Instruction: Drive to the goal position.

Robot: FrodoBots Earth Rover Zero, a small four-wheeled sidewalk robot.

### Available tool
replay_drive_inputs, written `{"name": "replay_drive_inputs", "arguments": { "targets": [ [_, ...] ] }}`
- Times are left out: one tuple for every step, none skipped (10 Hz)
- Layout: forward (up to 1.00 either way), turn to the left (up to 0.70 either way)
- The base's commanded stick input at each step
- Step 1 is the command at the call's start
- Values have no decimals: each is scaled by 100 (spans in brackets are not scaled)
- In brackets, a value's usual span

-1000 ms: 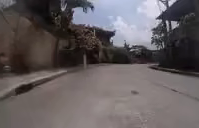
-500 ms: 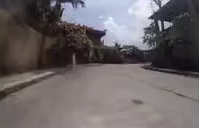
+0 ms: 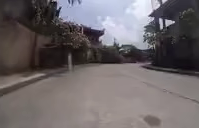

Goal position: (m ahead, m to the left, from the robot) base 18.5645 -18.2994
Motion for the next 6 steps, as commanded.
{"name": "replay_drive_inputs", "arguments": {
  "targets": [
    [100,0],
    [100,0],
    [100,0],
    [100,0],
    [100,0],
    [100,0]
  ]
}}
